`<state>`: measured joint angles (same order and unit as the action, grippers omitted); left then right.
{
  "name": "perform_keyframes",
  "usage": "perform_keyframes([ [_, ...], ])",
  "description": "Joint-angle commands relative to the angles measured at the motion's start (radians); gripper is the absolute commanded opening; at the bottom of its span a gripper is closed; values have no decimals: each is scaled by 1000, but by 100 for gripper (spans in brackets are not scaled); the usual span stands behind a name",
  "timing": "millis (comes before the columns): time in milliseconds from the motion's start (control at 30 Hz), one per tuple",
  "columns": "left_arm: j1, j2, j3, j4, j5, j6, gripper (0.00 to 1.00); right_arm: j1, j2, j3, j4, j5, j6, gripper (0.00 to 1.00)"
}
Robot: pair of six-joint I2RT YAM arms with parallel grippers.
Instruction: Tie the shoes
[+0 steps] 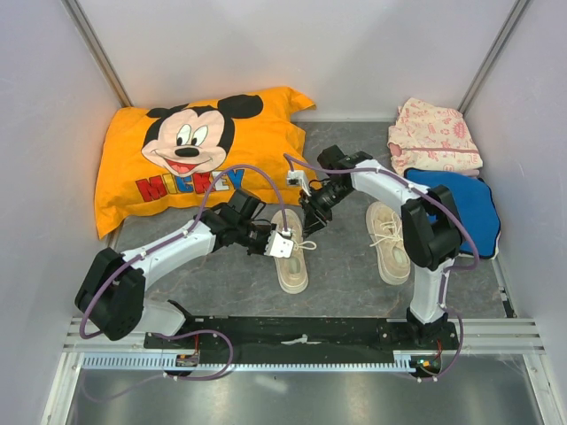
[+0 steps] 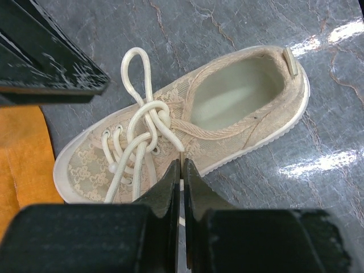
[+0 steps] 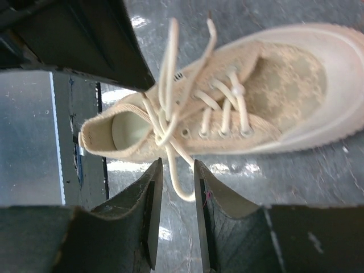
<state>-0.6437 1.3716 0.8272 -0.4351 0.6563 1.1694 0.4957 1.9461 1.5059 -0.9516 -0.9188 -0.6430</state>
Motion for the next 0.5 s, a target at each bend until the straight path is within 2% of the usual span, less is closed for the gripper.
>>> perform_keyframes([
  [0,-5,-8,-5,25,37,33,6,29,13,7,50,-58,-35,36],
  [267,-5,-3,-3,30,37,22,6,60,37,-13,86,-35,-35,35],
  [467,-5,-6,-7,32,36,16,6,61,34,-39,116,-8,-27,31],
])
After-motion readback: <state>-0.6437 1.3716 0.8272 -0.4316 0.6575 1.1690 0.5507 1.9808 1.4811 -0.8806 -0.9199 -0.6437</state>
